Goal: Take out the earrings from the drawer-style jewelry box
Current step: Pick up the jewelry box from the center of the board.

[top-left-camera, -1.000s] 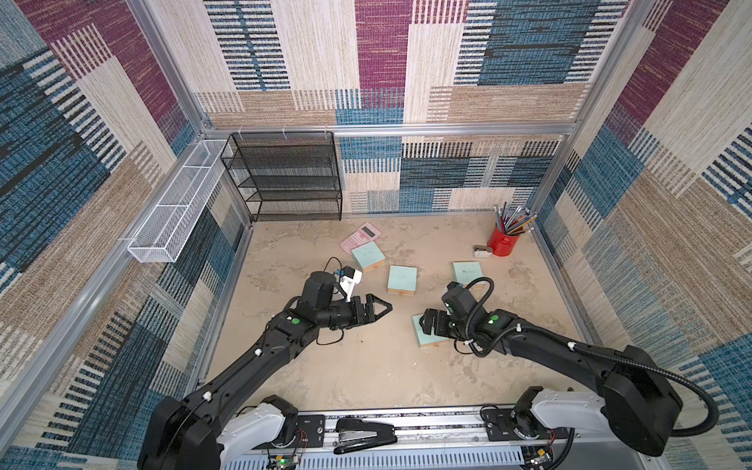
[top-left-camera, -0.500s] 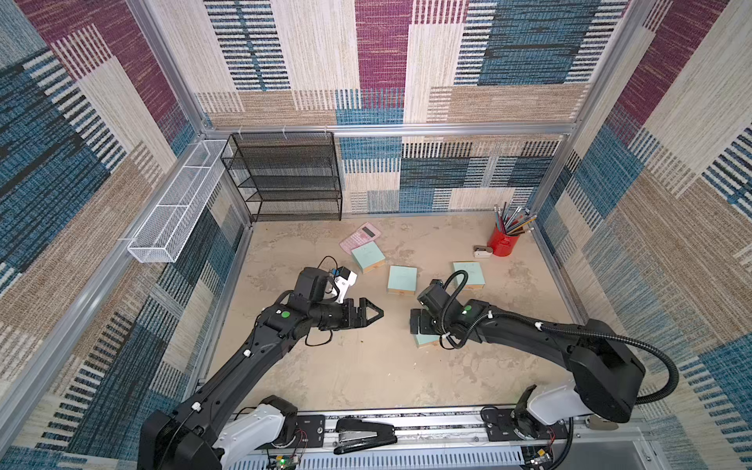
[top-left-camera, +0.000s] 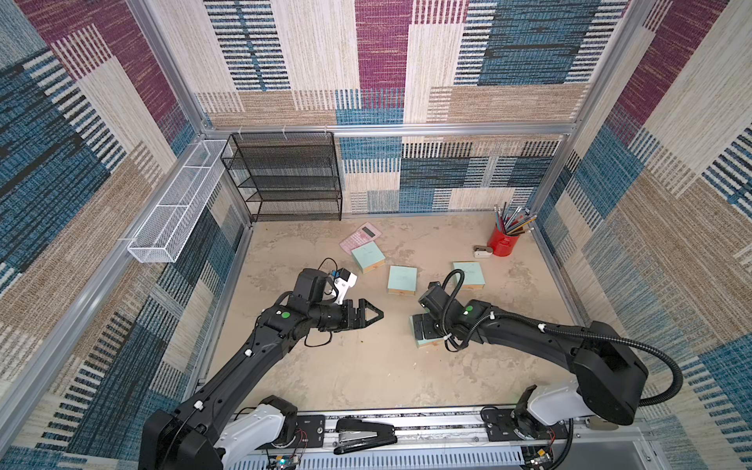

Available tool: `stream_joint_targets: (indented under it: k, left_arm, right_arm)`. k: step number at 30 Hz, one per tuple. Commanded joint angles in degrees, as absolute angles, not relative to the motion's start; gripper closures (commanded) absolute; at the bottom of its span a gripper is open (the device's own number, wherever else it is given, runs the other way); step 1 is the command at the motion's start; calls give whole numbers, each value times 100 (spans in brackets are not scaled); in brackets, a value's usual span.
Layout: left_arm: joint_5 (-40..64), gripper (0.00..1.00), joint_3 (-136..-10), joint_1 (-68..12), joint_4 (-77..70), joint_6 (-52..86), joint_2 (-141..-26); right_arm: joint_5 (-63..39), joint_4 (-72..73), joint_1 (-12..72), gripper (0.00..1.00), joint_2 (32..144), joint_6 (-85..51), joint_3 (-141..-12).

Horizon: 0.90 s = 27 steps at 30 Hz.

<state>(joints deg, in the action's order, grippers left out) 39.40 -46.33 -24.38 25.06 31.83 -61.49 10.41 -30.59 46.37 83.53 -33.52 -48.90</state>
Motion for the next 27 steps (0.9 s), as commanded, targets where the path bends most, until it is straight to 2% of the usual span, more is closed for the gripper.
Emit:
stream_joint_targets:
  k: [1, 27]
  left_arm:
    - [4049, 2, -4592, -2424, 2339, 3134, -6135]
    - [4305, 1, -4519, -2270, 2055, 3304, -6278]
  right_arm:
    - [909, -2845, 4632, 1, 8398, -3053, -4903]
    - [1058, -2989, 4605, 1, 9009, -3016, -5100]
